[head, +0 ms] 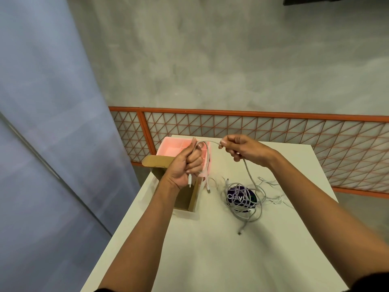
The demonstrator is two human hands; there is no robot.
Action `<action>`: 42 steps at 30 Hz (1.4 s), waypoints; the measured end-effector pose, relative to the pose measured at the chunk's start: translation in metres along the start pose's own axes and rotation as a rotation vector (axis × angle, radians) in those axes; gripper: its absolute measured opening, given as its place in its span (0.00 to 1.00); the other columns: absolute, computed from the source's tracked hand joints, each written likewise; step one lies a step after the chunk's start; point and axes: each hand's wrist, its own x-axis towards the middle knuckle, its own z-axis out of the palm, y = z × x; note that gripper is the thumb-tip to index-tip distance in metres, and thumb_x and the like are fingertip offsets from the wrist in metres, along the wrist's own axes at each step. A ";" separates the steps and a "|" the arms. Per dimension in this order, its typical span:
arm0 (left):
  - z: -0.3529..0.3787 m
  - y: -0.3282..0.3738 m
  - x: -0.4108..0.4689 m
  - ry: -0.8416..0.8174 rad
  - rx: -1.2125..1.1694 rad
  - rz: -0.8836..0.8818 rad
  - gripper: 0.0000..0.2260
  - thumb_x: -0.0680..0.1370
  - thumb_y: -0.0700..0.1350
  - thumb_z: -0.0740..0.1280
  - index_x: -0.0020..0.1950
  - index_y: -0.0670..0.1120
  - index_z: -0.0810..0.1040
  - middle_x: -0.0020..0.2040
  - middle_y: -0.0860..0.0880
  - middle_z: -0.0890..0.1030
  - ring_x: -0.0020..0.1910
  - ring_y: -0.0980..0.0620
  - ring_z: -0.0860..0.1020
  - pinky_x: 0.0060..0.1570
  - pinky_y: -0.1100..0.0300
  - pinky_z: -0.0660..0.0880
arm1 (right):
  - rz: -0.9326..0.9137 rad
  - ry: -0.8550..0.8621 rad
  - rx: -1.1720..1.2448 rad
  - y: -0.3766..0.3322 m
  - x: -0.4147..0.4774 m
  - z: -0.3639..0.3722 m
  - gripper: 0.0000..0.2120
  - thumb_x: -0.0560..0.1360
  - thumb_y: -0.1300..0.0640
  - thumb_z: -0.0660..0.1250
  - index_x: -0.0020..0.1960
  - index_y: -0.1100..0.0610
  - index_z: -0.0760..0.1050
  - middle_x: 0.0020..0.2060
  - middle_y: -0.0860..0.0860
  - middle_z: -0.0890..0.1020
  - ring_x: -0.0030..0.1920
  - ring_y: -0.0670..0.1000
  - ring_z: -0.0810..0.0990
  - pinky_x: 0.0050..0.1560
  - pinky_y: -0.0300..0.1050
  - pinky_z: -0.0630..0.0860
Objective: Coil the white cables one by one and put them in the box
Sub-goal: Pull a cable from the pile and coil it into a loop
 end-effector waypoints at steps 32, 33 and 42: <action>-0.006 0.005 0.015 0.518 0.341 0.339 0.20 0.82 0.44 0.55 0.74 0.42 0.62 0.33 0.50 0.82 0.45 0.51 0.84 0.57 0.48 0.75 | 0.093 -0.211 -0.277 0.010 -0.001 0.055 0.16 0.83 0.56 0.54 0.52 0.66 0.76 0.31 0.52 0.80 0.29 0.47 0.78 0.37 0.36 0.76; -0.007 0.006 0.015 0.532 0.388 0.345 0.20 0.82 0.45 0.55 0.74 0.42 0.62 0.34 0.49 0.83 0.46 0.50 0.84 0.58 0.47 0.74 | 0.097 -0.206 -0.349 0.007 -0.002 0.052 0.15 0.82 0.55 0.55 0.52 0.65 0.76 0.31 0.51 0.80 0.30 0.47 0.78 0.37 0.35 0.75; -0.021 0.012 0.010 0.647 0.854 0.248 0.14 0.82 0.54 0.55 0.62 0.51 0.73 0.51 0.44 0.84 0.55 0.47 0.81 0.65 0.48 0.70 | 0.040 0.119 -0.615 -0.004 -0.001 0.034 0.11 0.79 0.54 0.63 0.50 0.59 0.80 0.37 0.51 0.78 0.39 0.50 0.75 0.38 0.38 0.70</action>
